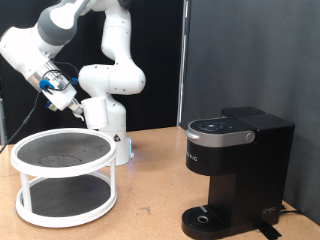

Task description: Make a cup of coffee with the keurig machine

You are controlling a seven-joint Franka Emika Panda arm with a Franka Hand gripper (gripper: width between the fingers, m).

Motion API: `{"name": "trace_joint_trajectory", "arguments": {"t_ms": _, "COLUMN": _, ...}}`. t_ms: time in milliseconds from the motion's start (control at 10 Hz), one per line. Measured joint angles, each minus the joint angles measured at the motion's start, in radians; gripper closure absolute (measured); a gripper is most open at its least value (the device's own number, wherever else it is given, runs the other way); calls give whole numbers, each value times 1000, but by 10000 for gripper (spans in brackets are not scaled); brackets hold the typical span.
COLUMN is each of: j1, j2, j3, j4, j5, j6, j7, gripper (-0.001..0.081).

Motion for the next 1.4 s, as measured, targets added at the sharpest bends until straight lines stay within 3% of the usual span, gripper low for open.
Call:
{"name": "trace_joint_trajectory", "arguments": {"t_ms": 200, "j1": 32, "j2": 24, "j3": 41, "j4": -17, "j5": 103, "j6": 89, "j7": 54, "gripper": 799}}
{"name": "trace_joint_trajectory", "arguments": {"t_ms": 500, "j1": 86, "j2": 93, "j3": 106, "j4": 3, "j5": 196, "j6": 142, "j7": 164, "gripper": 799}}
{"name": "trace_joint_trajectory", "arguments": {"t_ms": 1000, "j1": 153, "j2": 228, "j3": 194, "j4": 87, "j5": 316, "j6": 256, "j7": 277, "gripper": 799}}
{"name": "trace_joint_trajectory", "arguments": {"t_ms": 1400, "j1": 190, "j2": 342, "j3": 244, "j4": 182, "j5": 373, "j6": 319, "j7": 277, "gripper": 799}}
